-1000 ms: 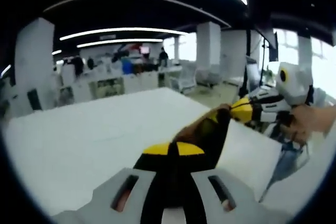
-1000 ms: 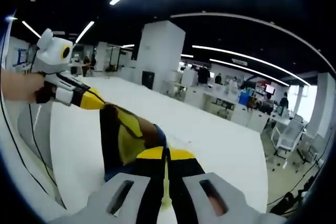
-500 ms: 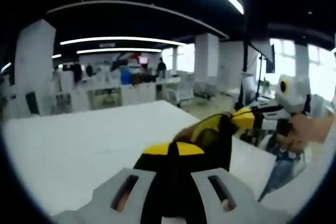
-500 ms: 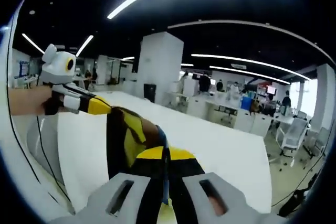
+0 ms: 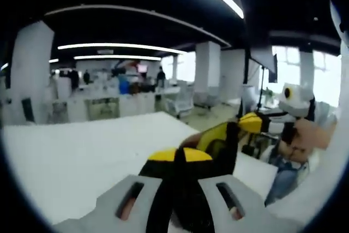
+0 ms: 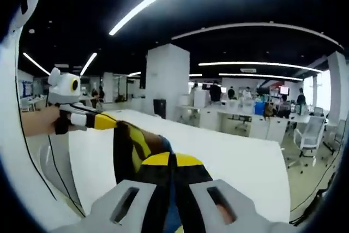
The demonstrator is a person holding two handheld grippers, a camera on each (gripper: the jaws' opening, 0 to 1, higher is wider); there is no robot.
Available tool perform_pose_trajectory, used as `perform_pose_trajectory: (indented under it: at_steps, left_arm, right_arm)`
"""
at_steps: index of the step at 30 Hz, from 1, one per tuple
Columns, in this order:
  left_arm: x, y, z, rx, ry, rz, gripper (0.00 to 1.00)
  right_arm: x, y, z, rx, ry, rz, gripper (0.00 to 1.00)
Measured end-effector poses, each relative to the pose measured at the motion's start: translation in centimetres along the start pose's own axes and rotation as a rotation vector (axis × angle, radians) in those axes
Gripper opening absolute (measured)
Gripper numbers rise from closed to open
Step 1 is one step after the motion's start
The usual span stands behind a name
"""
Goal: Fold the garment on the visible template until the final outline fits inside the template.
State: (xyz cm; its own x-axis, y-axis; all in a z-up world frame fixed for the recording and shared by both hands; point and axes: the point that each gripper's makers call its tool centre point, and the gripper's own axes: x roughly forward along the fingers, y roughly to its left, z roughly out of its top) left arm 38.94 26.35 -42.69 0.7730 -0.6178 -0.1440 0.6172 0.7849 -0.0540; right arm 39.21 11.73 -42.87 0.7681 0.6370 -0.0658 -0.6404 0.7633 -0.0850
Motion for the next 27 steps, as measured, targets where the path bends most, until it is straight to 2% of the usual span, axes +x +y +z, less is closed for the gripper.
perform_pose_trajectory:
  at_steps: [6,11,13,17,18,20,22,23,24,26,27]
  left_arm:
    - [-0.6,-0.6,1.7,0.007,-0.032,-0.045,0.0]
    - [-1.1,-1.1,3.1,-0.002,-0.068,-0.087,0.0]
    - [-1.4,-1.5,3.7,-0.006,-0.086,-0.123,0.0]
    - [-1.8,-1.9,4.1,-0.011,-0.096,-0.162,0.0]
    - [-2.0,-2.4,4.2,-0.019,-0.098,-0.198,0.0]
    - [-2.3,-3.0,4.2,-0.023,-0.095,-0.243,0.0]
    - [-2.6,-4.1,3.4,-0.012,-0.055,-0.318,0.0]
    - [-2.7,-4.0,3.1,0.015,-0.043,-0.309,0.0]
    - [-2.9,-4.3,2.6,0.02,-0.016,-0.331,0.0]
    - [-3.2,-4.8,2.4,0.016,-0.005,-0.357,0.0]
    - [-3.6,-5.2,2.3,0.004,0.001,-0.38,0.0]
  right_arm:
    - [-0.9,0.4,1.7,-0.019,-0.03,0.035,0.01]
    - [-1.4,0.6,3.3,0.011,-0.08,0.076,0.01]
    - [-1.7,0.9,4.0,0.037,-0.107,0.117,0.01]
    - [-2.1,1.3,4.6,0.05,-0.125,0.162,0.01]
    - [-2.4,2.1,5.0,0.068,-0.141,0.217,0.01]
    - [-2.7,2.3,5.3,0.087,-0.154,0.247,0.01]
    - [-3.2,3.5,4.9,0.091,-0.129,0.326,0.01]
    - [-3.4,3.8,4.7,0.086,-0.12,0.346,0.01]
    - [-3.8,4.8,4.3,0.102,-0.098,0.411,0.01]
    - [-4.1,5.3,4.2,0.102,-0.094,0.438,0.01]
    - [-4.7,6.1,4.2,0.132,-0.087,0.491,0.01]
